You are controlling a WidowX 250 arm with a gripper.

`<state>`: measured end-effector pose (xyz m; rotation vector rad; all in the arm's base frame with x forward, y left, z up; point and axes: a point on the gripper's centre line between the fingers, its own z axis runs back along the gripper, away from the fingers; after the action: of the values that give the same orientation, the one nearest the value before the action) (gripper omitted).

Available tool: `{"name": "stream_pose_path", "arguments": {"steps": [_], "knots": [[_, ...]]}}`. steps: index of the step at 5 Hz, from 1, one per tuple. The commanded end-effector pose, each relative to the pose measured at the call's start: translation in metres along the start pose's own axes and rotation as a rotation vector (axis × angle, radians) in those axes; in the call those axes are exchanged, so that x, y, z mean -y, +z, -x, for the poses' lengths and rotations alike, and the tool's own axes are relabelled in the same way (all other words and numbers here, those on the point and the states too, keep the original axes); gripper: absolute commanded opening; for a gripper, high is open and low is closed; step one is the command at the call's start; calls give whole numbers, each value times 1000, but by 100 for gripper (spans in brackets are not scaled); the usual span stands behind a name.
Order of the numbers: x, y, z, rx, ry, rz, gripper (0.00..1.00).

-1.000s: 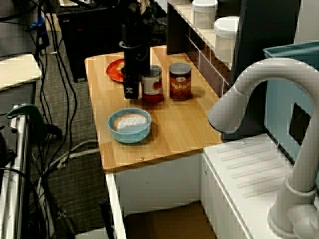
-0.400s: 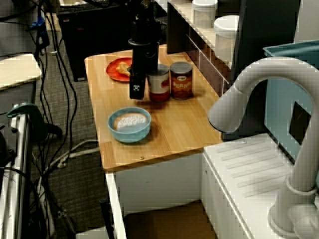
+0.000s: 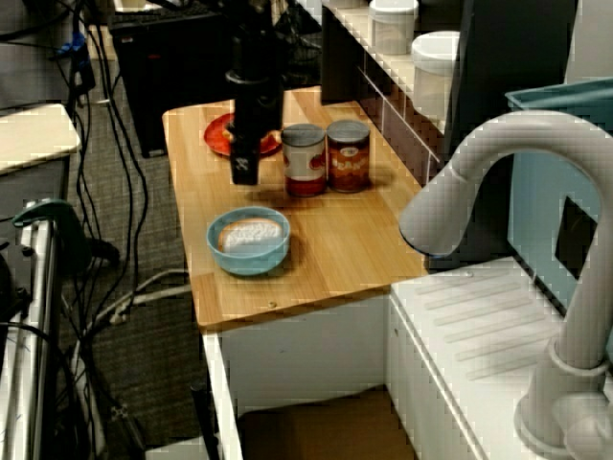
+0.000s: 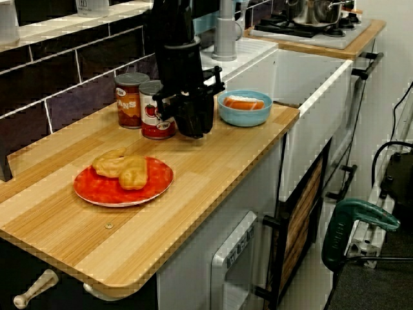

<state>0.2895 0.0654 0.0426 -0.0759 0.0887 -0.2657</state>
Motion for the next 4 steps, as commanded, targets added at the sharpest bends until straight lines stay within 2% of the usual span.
{"name": "stream_pose_path", "arguments": {"steps": [1,3,4], "knots": [[-23,30,26,66,-1,-89,100],[-60,38,37,105,-32,-153,100],[-80,40,35,146,-65,-217,100]]}}
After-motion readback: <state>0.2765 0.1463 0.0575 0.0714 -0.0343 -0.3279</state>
